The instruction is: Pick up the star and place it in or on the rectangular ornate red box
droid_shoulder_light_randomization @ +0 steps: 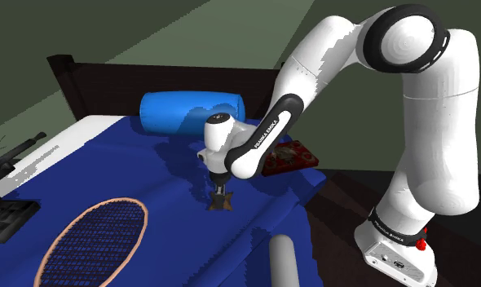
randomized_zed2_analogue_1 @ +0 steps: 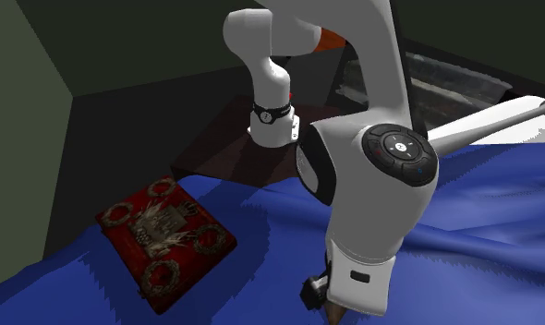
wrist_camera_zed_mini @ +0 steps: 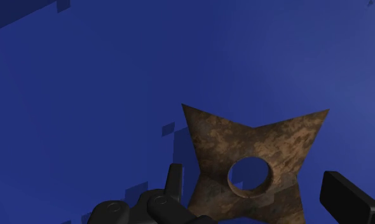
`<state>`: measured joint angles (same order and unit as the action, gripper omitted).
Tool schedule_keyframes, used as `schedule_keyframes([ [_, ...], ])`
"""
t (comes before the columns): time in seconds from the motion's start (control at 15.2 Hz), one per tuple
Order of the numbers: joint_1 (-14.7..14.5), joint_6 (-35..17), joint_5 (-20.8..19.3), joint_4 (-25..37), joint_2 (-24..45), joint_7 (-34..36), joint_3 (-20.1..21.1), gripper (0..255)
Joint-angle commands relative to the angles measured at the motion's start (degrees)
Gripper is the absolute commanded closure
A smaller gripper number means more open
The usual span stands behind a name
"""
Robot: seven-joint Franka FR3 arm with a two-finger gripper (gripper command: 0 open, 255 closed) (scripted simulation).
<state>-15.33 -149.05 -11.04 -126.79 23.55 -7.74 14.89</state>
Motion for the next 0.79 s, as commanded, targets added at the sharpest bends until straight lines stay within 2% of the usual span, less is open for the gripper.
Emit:
schedule_keyframes([
  [0.0,-0.4,-1.0,-0.6,0.2,1.2,0.6,-0.4,0],
  [0.46,-0.4,-1.0,-0.6,0.2,1.2,0.6,-0.4,0],
  [0.53,-0.4,-1.0,-0.6,0.2,1.2,0.6,-0.4,255],
  [0.73,-0.4,-1.0,-0.6,0.2,1.2,0.5,-0.4,255],
])
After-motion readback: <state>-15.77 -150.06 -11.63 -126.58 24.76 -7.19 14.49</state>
